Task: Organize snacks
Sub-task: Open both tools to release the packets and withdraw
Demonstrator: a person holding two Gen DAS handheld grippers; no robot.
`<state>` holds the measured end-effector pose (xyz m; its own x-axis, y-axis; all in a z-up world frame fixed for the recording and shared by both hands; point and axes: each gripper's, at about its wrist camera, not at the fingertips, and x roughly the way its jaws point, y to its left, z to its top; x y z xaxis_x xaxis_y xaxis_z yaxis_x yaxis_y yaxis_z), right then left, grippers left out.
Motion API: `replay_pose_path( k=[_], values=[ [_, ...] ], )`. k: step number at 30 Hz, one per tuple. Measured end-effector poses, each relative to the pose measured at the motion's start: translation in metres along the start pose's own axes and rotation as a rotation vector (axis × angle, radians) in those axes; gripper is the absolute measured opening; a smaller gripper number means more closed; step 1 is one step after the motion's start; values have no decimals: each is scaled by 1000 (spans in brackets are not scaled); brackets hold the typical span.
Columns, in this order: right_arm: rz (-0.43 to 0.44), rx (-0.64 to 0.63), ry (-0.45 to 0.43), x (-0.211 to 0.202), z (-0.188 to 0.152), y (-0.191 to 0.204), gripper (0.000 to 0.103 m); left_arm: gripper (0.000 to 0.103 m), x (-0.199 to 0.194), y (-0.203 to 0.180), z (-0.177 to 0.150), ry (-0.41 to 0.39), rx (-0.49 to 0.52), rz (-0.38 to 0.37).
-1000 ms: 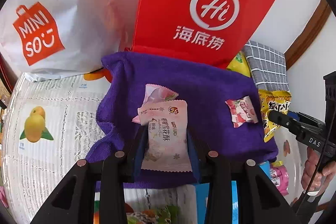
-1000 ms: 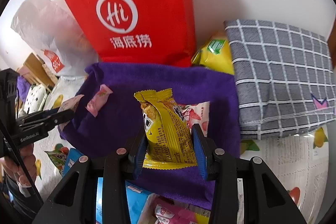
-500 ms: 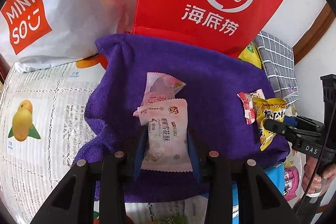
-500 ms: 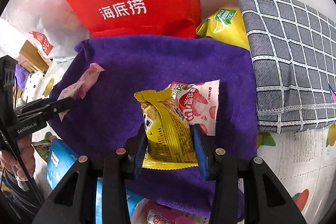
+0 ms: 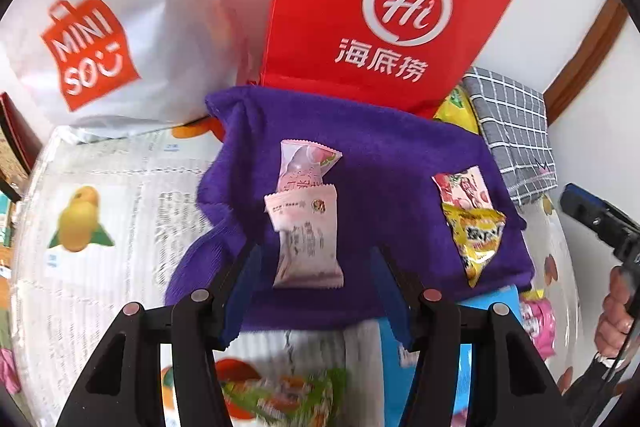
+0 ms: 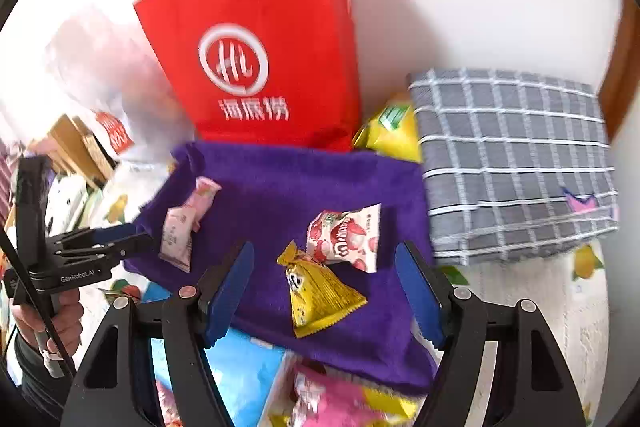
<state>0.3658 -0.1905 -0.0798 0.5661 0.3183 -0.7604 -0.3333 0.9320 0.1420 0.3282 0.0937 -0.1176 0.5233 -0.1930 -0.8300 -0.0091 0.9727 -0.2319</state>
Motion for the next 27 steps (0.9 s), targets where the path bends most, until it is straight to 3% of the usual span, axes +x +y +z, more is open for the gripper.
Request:
replay_pose_path(
  k=[8, 13, 20, 23, 26, 27],
  values=[
    [-38, 63, 18, -38, -62, -21, 72, 55, -34, -3, -30, -12, 2, -35],
    [4, 143, 70, -42, -103, -31, 72, 55, -45, -5, -49, -7, -5, -48],
    [-32, 156, 110, -18, -116, -15, 72, 55, -66, 11, -78, -8, -32, -36],
    [-118, 110, 137, 1, -117, -6, 72, 55, -76, 19, -89, -11, -39, -23],
    [-113, 121, 157, 11, -121, -8, 55, 55, -82, 27, -99, -15, -46, -18],
    [-111, 128, 154, 10, -123, -8, 54, 55, -84, 28, -102, -15, -48, -20]
  ],
)
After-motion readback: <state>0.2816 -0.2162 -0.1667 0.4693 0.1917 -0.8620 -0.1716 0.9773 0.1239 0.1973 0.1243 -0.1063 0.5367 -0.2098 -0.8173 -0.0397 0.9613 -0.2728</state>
